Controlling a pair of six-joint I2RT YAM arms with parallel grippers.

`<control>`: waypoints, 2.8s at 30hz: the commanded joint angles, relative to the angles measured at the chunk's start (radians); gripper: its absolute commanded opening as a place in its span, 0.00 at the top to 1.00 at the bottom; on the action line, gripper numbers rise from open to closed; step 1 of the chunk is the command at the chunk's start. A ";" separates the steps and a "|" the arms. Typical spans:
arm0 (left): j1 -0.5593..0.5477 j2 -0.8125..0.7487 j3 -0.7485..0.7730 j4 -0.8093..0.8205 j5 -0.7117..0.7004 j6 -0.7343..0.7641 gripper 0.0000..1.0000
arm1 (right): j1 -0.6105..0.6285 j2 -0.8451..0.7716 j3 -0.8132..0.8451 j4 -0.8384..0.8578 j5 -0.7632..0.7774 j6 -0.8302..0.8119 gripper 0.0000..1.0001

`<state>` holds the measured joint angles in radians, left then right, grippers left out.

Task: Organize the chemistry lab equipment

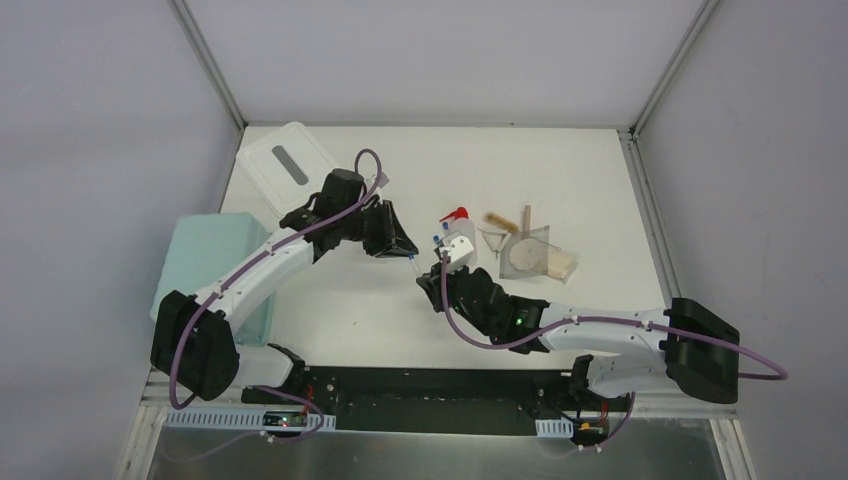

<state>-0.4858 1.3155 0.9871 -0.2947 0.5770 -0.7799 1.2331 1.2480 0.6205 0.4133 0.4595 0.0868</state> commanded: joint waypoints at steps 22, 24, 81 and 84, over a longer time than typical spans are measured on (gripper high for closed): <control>-0.013 -0.067 0.083 0.029 -0.876 0.422 1.00 | 0.000 -0.082 -0.059 -0.004 0.265 0.067 0.30; -0.011 -0.040 0.085 0.064 -0.920 0.457 1.00 | -0.001 -0.092 -0.067 -0.004 0.271 0.076 0.30; 0.085 0.259 -0.023 0.557 -0.714 0.607 1.00 | -0.003 -0.240 -0.186 -0.002 0.378 0.120 0.26; 0.085 0.238 -0.035 0.551 -0.722 0.612 1.00 | -0.002 -0.235 -0.181 -0.002 0.371 0.121 0.26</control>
<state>-0.4107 1.6066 0.9779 0.2749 -0.1558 -0.1890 1.2339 1.0183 0.4313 0.3923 0.8082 0.1871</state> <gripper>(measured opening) 0.156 0.741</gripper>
